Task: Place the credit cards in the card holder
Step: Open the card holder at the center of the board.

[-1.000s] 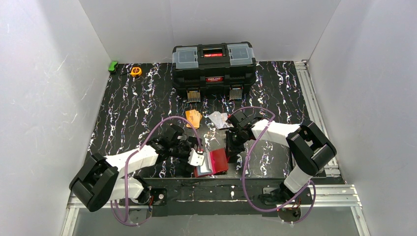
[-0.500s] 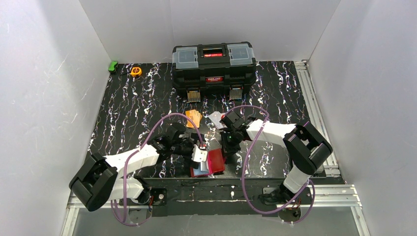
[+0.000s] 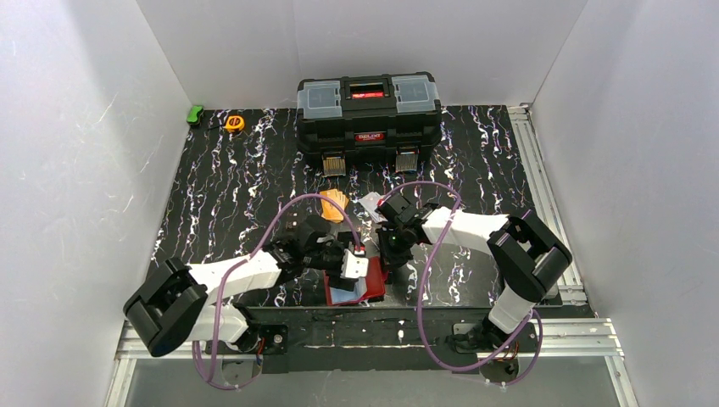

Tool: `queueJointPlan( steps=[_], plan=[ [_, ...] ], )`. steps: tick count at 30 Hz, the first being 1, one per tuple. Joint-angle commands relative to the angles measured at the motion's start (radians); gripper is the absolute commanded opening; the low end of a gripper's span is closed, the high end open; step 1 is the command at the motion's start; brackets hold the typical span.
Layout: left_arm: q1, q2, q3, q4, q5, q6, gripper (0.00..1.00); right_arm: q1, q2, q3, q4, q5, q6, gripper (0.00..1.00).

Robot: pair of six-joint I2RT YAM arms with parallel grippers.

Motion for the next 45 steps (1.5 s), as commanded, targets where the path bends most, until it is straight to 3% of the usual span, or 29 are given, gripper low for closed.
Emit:
queueJointPlan(
  steps=[1,4,6,9,12,15,20,26,36,45],
  plan=[
    [-0.040,0.028,0.017,0.041,-0.026,-0.084,0.85,0.005,-0.045,-0.005,0.041,0.014,-0.017,0.14],
    [-0.067,0.057,0.002,0.061,-0.063,-0.086,0.84,0.003,-0.076,-0.020,0.055,0.020,-0.017,0.41],
    [-0.089,0.075,-0.001,0.067,-0.099,-0.081,0.84,-0.007,-0.122,-0.046,0.075,0.028,-0.009,0.53],
    [-0.116,0.110,0.001,0.088,-0.170,-0.068,0.82,-0.037,-0.211,-0.084,0.106,0.035,0.002,0.65],
    [-0.139,0.154,0.019,0.080,-0.227,-0.033,0.79,-0.070,-0.288,-0.101,0.119,0.035,0.010,0.68],
    [-0.148,0.178,0.035,0.055,-0.266,-0.012,0.73,-0.087,-0.353,-0.111,0.119,0.046,0.014,0.63],
    [-0.151,0.172,0.035,0.054,-0.288,-0.031,0.69,-0.088,-0.443,-0.175,0.204,-0.012,0.008,0.35],
    [-0.151,0.136,0.055,0.045,-0.330,-0.114,0.67,-0.086,-0.346,-0.173,0.254,-0.130,0.020,0.08],
    [-0.152,0.022,0.082,0.007,-0.384,-0.219,0.72,-0.086,-0.170,-0.096,0.270,-0.233,0.006,0.03],
    [-0.152,-0.050,0.092,-0.078,-0.379,-0.229,0.78,-0.074,-0.165,-0.044,0.193,-0.158,-0.028,0.03]
  ],
)
